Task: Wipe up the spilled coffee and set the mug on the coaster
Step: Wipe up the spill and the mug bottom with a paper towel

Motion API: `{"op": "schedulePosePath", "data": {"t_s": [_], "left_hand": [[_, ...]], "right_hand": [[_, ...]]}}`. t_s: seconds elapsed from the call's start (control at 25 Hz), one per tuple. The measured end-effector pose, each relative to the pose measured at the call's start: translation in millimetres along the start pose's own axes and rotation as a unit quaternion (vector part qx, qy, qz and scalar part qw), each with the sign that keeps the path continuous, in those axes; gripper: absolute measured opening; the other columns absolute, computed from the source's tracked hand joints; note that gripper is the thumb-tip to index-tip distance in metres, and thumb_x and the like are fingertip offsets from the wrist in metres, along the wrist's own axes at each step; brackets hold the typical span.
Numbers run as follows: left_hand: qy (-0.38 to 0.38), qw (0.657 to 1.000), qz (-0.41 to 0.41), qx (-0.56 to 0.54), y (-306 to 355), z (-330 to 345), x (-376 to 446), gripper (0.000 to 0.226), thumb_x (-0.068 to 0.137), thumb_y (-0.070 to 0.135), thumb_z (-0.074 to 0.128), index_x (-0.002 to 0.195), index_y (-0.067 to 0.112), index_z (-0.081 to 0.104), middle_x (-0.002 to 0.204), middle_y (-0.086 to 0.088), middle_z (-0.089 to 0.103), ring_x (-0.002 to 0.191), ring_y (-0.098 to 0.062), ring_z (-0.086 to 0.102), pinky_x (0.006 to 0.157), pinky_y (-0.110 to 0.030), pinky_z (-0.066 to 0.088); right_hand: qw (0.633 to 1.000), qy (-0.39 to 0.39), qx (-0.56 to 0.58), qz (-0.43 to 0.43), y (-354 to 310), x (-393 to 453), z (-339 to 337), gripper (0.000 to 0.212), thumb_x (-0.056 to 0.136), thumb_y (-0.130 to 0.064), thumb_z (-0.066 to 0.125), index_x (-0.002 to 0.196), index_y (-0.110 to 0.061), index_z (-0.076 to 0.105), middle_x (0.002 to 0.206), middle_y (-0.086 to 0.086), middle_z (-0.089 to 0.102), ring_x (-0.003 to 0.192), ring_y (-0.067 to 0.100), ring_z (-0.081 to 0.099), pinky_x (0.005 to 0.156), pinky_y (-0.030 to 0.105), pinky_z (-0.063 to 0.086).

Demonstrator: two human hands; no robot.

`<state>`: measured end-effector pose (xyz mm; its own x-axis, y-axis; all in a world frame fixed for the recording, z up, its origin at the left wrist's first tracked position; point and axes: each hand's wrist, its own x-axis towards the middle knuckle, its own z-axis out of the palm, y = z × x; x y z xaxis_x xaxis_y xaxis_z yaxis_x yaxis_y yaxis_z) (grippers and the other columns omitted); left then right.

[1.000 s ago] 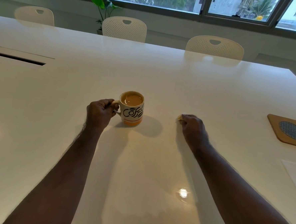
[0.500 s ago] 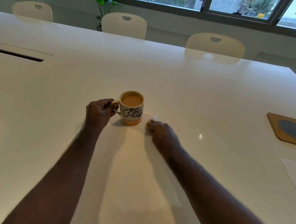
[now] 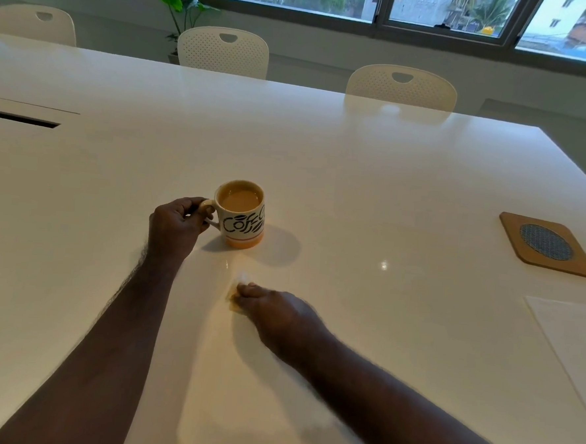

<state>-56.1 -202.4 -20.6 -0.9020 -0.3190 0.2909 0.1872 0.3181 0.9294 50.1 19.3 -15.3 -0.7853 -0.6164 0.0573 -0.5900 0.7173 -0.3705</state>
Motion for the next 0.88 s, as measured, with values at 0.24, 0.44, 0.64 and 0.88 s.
{"op": "schedulePosePath", "data": {"t_s": [0.24, 0.44, 0.64, 0.88], "left_hand": [[0.018, 0.999, -0.022, 0.037, -3, 3, -5, 0.044, 0.086, 0.029, 0.070, 0.129, 0.021, 0.060, 0.121, -0.002, 0.068, 0.106, -0.018, 0.067, 0.088, -0.037, 0.057], [0.204, 0.951, 0.170, 0.158, 26, -11, -33, 0.038, 0.087, 0.015, 0.058, 0.123, 0.025, 0.060, 0.121, -0.007, 0.065, 0.110, -0.022, 0.060, 0.095, -0.030, 0.048], [0.158, 0.912, 0.354, 0.133, 71, 6, -87, 0.026, 0.088, 0.001, 0.052, 0.107, 0.007, 0.067, 0.114, -0.007, 0.065, 0.110, -0.016, 0.057, 0.095, -0.039, 0.044], [-0.127, 0.925, 0.348, 0.081, 109, 68, -163, 0.022, 0.087, 0.012, 0.055, 0.105, 0.014, 0.068, 0.118, -0.001, 0.063, 0.112, -0.018, 0.056, 0.098, -0.032, 0.040]], "right_hand": [[0.980, 0.062, 0.118, 0.150, 56, -97, -17, 0.038, 0.099, -0.017, 0.049, 0.134, -0.029, 0.058, 0.144, -0.023, 0.041, 0.137, 0.001, 0.038, 0.112, 0.014, 0.025], [0.931, 0.193, 0.037, 0.309, 117, -205, -50, 0.040, 0.089, 0.007, 0.058, 0.122, -0.013, 0.068, 0.136, 0.000, 0.058, 0.125, 0.013, 0.055, 0.107, 0.013, 0.033], [0.871, 0.261, -0.058, 0.412, 121, -257, -74, 0.028, 0.085, 0.000, 0.068, 0.108, -0.015, 0.075, 0.116, 0.002, 0.072, 0.101, 0.018, 0.071, 0.092, 0.023, 0.047], [0.835, 0.387, 0.006, 0.391, 83, -290, -82, 0.032, 0.087, -0.001, 0.065, 0.116, -0.012, 0.071, 0.117, -0.008, 0.067, 0.104, -0.022, 0.055, 0.095, -0.003, 0.033]]}}
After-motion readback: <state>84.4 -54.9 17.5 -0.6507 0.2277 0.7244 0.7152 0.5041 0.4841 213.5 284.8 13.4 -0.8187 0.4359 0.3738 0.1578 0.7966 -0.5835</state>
